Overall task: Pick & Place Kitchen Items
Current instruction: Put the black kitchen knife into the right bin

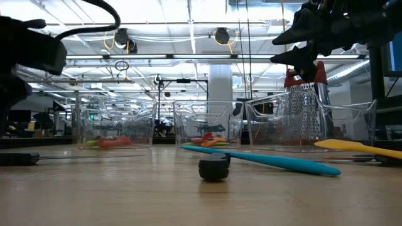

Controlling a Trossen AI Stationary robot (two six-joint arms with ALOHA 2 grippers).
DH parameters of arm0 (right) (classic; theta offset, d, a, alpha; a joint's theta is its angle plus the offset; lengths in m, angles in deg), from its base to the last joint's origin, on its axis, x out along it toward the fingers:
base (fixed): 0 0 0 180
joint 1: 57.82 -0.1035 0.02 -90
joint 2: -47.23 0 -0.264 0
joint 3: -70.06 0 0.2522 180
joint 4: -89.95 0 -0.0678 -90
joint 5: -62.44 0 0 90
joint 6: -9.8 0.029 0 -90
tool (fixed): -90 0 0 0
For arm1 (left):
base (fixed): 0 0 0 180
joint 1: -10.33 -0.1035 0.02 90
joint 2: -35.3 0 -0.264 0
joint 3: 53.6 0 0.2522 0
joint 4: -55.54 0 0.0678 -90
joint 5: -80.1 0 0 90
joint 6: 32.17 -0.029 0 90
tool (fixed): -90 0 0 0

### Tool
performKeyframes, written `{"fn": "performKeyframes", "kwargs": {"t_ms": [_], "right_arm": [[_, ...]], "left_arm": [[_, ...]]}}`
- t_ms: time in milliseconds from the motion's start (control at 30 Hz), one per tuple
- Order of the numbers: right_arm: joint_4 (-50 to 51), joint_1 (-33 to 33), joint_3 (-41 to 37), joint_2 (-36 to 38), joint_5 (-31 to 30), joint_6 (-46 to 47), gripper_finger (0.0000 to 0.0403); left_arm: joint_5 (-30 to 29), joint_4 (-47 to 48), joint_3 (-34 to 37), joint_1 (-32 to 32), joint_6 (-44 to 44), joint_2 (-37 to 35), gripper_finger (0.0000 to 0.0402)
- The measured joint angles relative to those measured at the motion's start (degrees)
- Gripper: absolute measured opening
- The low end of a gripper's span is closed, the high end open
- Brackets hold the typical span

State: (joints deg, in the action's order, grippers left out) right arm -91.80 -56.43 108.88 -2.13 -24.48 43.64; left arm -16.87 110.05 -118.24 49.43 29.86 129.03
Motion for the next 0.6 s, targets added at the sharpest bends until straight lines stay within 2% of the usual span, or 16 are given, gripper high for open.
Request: {"fn": "performKeyframes", "kwargs": {"t_ms": [233,433,500,600], "right_arm": [[0.0,0.0,0.0,0.0,0.0,0.0,0.0171],[0.0,0.0,0.0,0.0,0.0,0.0,0.0171],[0.0,0.0,0.0,0.0,0.0,0.0,0.0171],[0.0,0.0,0.0,0.0,0.0,0.0,0.0171]], "left_arm": [[1.8,-9.2,4.9,-1.2,-0.9,-0.4,0.0225],[2.8,-9.3,5.6,-2.4,-3.7,-0.4,0.0224],[3.2,-9.3,5.6,-2.8,-5.4,-0.3,0.0216],[4.2,-9.1,5.7,-3.6,-6.7,-0.3,0.0182]]}}
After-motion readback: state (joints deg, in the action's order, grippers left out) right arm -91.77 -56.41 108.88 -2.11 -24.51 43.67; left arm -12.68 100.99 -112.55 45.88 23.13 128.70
